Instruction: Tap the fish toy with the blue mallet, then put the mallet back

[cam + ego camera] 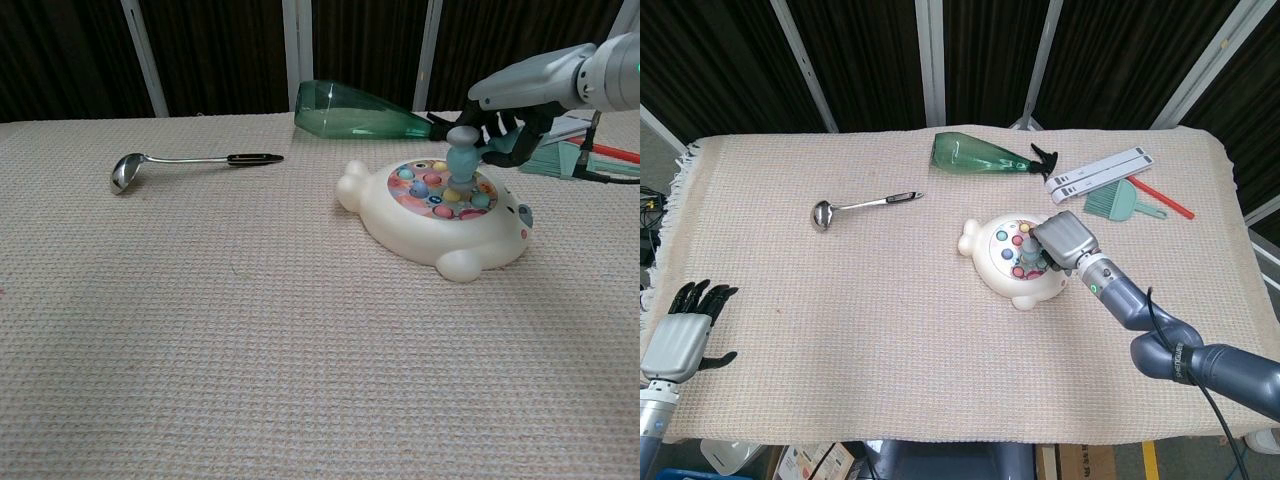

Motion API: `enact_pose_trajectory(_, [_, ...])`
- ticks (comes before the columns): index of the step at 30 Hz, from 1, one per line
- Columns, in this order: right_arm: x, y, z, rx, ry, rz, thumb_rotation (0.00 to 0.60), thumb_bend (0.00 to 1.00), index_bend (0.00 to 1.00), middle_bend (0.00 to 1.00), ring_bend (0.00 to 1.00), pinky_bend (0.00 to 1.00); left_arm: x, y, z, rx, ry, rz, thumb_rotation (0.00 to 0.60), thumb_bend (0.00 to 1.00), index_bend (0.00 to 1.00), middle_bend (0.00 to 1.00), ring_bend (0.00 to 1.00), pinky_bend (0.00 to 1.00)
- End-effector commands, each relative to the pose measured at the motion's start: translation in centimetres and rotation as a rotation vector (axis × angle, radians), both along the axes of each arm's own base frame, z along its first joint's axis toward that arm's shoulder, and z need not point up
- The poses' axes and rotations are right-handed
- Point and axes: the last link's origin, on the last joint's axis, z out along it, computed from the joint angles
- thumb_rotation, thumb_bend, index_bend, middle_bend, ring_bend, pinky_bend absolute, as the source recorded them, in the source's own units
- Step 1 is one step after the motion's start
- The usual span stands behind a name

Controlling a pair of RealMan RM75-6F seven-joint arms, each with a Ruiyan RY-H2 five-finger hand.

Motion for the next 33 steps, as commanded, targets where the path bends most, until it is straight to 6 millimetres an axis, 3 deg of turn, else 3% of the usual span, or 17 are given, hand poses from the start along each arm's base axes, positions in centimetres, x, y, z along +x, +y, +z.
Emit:
enact_pose_trajectory(1, [-0.2,-0.2,-0.9,0.015,0.026,-0.010,0.600,0.79,0.94,0.82,0.73,0.70,-0.2,0.1,0.0,-0.002,0.000,0.007,0.600,0.04,0.15,0.11,0.00,0.00])
enact_pose_trajectory(10, [-0.3,-0.6,-1.1,0.001,0.050,-0.014,0.600,0.79,0.94,0.82,0.73,0.71,-0.4,0.4,-0.1,-0.007,-0.002,0.011,0.600,0.04,0.16,0.11,0.00,0.00])
enact_pose_trajectory(19, [-0.2,1.2,2.3,-0.058,0.014,-0.006,0.600,0.79,0.94,0.82,0.73,0.71,-0.1,0.9,0.1,-0.003,-0.012,-0.006,0.600,0.04,0.15,0.11,0.00,0.00])
enact_pose_trajectory(24, [-4.2,2.6,3.9,-0.120,-0.063,-0.099,0.600,0.79,0.94,0.82,0.73,0.71,0.3,0.5,0.3,0.004,-0.015,-0.024,0.600,0.04,0.15,0.11,0.00,0.00])
enact_pose_trajectory(29, [-7.4,3.1,3.9,-0.139,-0.100,-0.147,0.600,0.79,0.94,0.82,0.73,0.71,0.5,0.1,0.9,0.024,-0.014,-0.031,0.600,0.04,0.15,0.11,0.00,0.00])
enact_pose_trajectory(33, [-11.3,3.8,3.2,-0.160,-0.153,-0.212,0.600,0.79,0.93,0.82,0.72,0.71,1.1,-0.4,1.6,0.043,-0.005,-0.049,0.600,0.04,0.15,0.11,0.00,0.00])
